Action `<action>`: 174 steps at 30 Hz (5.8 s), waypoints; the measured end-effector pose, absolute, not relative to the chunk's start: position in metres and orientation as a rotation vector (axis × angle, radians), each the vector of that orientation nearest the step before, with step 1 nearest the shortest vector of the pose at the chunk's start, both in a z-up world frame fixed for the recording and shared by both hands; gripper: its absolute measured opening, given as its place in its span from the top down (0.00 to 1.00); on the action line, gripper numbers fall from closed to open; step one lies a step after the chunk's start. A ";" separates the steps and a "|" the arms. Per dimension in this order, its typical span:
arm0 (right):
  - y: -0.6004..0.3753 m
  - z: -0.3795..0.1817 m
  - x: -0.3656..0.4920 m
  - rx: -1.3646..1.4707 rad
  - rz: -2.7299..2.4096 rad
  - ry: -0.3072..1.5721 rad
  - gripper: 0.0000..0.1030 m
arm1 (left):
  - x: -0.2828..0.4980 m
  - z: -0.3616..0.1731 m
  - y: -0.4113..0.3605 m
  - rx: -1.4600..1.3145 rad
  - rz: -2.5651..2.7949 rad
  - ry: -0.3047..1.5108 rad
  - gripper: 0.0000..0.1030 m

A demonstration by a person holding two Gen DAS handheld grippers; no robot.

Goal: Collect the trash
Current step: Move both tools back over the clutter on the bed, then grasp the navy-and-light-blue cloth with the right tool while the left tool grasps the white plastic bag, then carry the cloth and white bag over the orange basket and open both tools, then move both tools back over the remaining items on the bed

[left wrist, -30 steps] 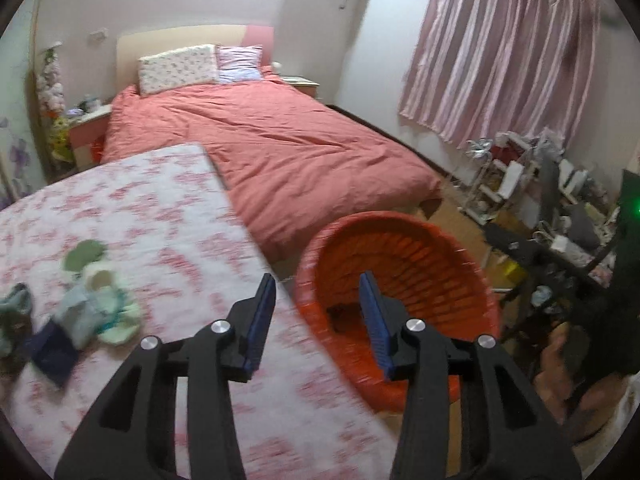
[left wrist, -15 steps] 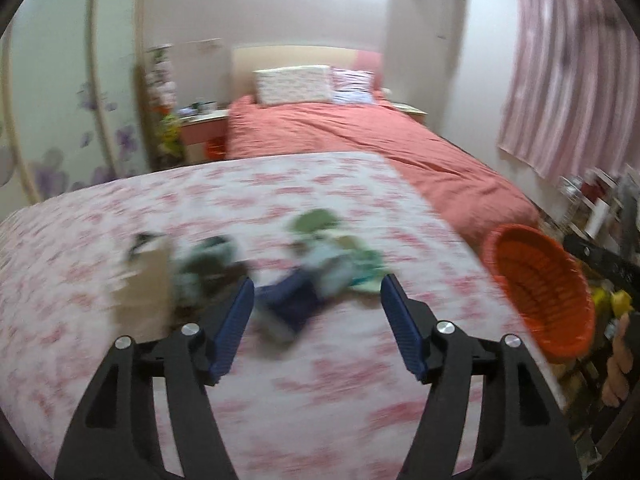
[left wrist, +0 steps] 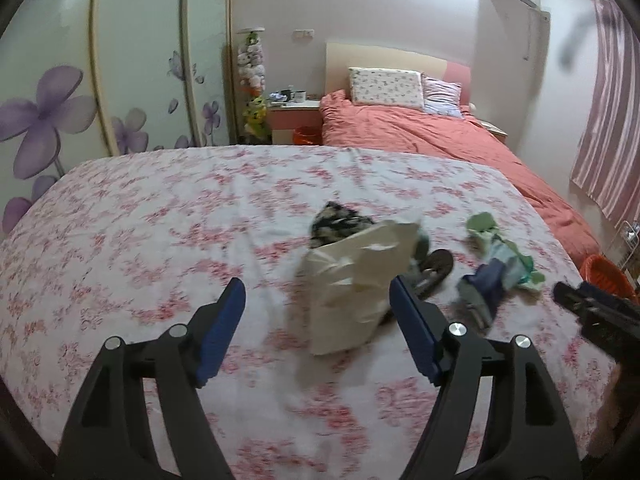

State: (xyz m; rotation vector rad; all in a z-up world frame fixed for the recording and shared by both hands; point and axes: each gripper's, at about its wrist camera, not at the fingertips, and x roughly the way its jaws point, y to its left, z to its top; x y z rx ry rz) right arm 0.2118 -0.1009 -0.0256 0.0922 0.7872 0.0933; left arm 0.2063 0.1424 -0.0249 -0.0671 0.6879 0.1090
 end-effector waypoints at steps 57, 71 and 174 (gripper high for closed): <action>-0.081 -0.051 0.239 0.120 0.028 0.895 0.66 | 0.229 -0.042 0.146 -0.166 0.025 0.721 0.28; -0.119 -0.043 0.212 0.177 0.021 0.868 0.82 | 0.252 -0.055 0.141 -0.173 -0.020 0.746 0.58; -0.214 -0.023 0.182 0.175 -0.062 0.752 0.31 | 0.254 -0.044 0.090 -0.013 0.036 0.739 0.25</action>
